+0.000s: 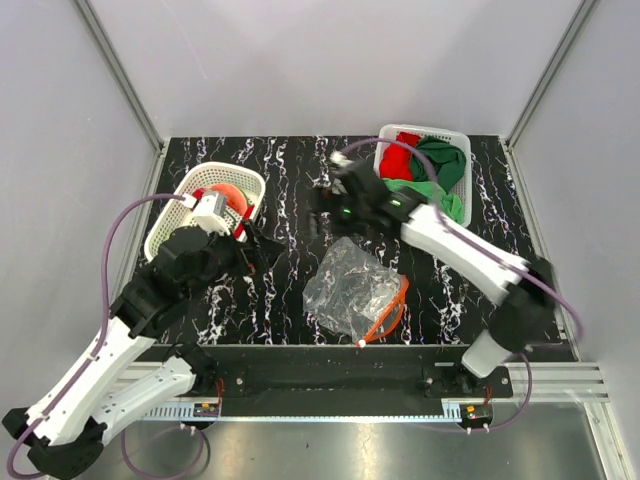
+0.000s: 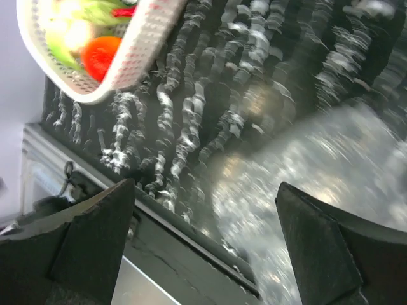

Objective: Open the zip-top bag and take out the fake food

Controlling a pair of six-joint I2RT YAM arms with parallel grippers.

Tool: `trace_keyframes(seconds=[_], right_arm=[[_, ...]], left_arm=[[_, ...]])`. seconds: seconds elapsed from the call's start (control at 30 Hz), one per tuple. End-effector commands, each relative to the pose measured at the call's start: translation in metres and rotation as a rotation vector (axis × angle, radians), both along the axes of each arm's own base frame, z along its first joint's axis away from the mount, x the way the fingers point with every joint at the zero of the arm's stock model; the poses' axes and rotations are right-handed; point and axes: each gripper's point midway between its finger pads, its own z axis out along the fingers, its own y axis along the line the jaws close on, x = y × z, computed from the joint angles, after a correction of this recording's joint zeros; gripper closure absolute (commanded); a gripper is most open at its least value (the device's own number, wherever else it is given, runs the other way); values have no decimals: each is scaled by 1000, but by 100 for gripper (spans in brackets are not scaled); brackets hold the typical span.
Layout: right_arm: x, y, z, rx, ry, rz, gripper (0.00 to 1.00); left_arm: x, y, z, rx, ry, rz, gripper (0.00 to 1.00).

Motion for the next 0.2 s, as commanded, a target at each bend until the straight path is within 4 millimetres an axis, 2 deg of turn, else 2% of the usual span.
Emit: trace_keyframes(seconds=[0.0, 0.07, 0.1, 0.13, 0.17], right_arm=[[-32, -60, 28, 75, -116, -91, 0], [-45, -83, 28, 71, -131, -144, 0], [-63, -100, 28, 103, -138, -158, 1], [-71, -107, 30, 126, -142, -175, 0], [-79, -114, 31, 150, -142, -185, 0]], left_arm=[[11, -12, 32, -163, -132, 8, 1], [10, -10, 35, -196, -157, 16, 1], [11, -12, 43, -239, -194, 14, 1], [12, -12, 33, -251, -189, 22, 1], [9, -8, 36, -295, -210, 39, 1]])
